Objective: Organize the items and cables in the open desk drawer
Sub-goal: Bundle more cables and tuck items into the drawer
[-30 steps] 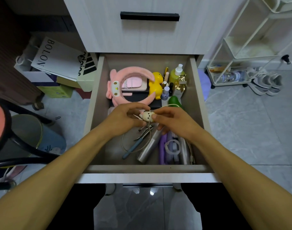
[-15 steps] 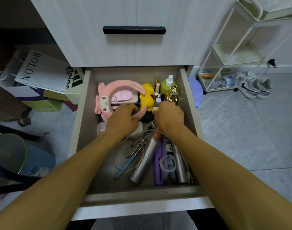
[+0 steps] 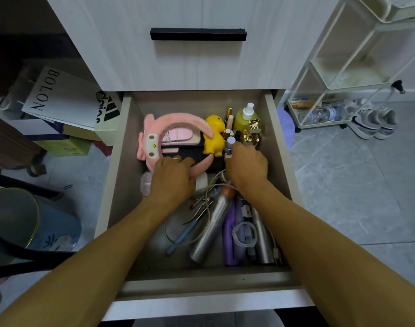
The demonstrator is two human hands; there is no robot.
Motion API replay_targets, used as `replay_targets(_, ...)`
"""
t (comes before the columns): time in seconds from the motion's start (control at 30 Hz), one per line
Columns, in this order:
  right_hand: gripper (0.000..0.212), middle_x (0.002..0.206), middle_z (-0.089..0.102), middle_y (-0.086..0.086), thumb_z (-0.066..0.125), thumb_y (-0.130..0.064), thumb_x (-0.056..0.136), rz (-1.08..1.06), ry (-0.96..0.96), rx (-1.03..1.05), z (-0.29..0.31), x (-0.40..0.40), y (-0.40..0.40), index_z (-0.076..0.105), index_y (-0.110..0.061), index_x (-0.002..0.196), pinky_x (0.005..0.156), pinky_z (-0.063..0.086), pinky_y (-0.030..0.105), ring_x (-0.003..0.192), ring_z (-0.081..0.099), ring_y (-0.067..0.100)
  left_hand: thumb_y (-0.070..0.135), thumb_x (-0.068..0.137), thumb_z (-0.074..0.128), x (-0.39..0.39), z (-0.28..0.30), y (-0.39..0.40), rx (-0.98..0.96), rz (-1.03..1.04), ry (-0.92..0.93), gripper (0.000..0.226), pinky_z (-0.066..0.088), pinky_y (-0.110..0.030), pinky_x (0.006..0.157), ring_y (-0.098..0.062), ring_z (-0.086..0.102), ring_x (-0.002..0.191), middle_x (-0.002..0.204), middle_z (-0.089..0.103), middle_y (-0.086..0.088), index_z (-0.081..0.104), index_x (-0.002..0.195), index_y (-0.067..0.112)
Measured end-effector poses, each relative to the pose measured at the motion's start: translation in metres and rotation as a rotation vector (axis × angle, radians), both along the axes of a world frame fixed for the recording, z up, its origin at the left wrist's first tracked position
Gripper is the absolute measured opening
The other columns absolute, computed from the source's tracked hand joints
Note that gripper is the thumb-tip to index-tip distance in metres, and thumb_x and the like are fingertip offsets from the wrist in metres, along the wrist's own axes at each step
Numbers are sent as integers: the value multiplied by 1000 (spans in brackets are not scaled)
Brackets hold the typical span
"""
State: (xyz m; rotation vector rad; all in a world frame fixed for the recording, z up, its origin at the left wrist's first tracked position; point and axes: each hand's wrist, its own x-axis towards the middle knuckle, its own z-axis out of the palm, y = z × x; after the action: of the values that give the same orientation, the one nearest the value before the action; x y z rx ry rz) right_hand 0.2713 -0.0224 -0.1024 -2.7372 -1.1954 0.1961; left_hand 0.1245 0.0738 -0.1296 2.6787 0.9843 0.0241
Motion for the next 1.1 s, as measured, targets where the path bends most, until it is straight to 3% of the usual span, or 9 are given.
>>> replay_targets(0.2,18,106,57,9,56,-25,92,133,141,231,3,-14,-12,60,-12,104,72,51,39,89,59,28,22,83,58,-15,28,-1,69,-85,-118,16,43,-37,72,-31,59,79,86,64,-6,63,97,17)
replay_targets(0.33,14,90,66,9,58,-23,89,318,286,191,6,-32,-24,66,-11,91,67,51,39,82,60,28,23,80,59,-51,59,6,137,-194,-6,18,51,-35,65,-28,62,78,88,65,-2,65,96,24)
replay_targets(0.43,14,79,67,7,57,-16,86,142,422,321,4,-38,-35,69,-9,82,67,51,38,73,60,26,21,80,62,-73,73,3,212,-328,56,31,45,-33,76,-27,62,91,99,68,0,69,109,27)
replay_targets(0.57,22,73,66,12,47,-14,91,-418,1210,581,41,-50,-38,66,-4,85,57,52,33,59,61,25,13,75,69,-97,93,-4,230,-430,27,42,49,-40,88,-31,58,101,103,65,-5,69,116,23)
replay_targets(0.67,25,79,70,13,54,-33,95,-307,1152,486,53,-57,-51,65,-10,96,54,57,32,62,67,23,8,72,76,-109,100,-11,282,-423,-27,39,50,-47,92,-39,50,123,120,61,-12,73,109,20)
replay_targets(0.77,22,74,68,14,65,-23,90,-215,1010,346,49,-70,-66,65,-2,97,47,56,28,54,65,23,5,79,70,-115,101,-31,141,-236,-210,29,40,-38,106,-30,35,138,144,45,-9,76,103,21)
replay_targets(0.83,21,71,67,15,65,-17,89,-300,1045,366,51,-81,-72,64,3,95,44,55,25,47,62,19,4,83,63,-114,109,-49,-275,89,-511,31,35,-24,109,-18,45,128,141,44,-1,72,107,21)
replay_targets(0.93,20,72,66,16,66,-17,90,-387,1112,440,51,-90,-71,60,2,92,46,56,26,47,63,19,18,94,56,-107,121,-62,-854,562,-736,34,55,-32,89,-16,64,106,127,59,-3,53,127,24)
replay_targets(1.1,31,86,72,19,58,-27,96,-200,1196,320,46,-101,-63,64,2,103,68,61,38,71,72,29,30,96,53,-111,107,-62,-536,604,-523,27,57,-34,58,-20,66,70,83,67,-10,54,117,13)
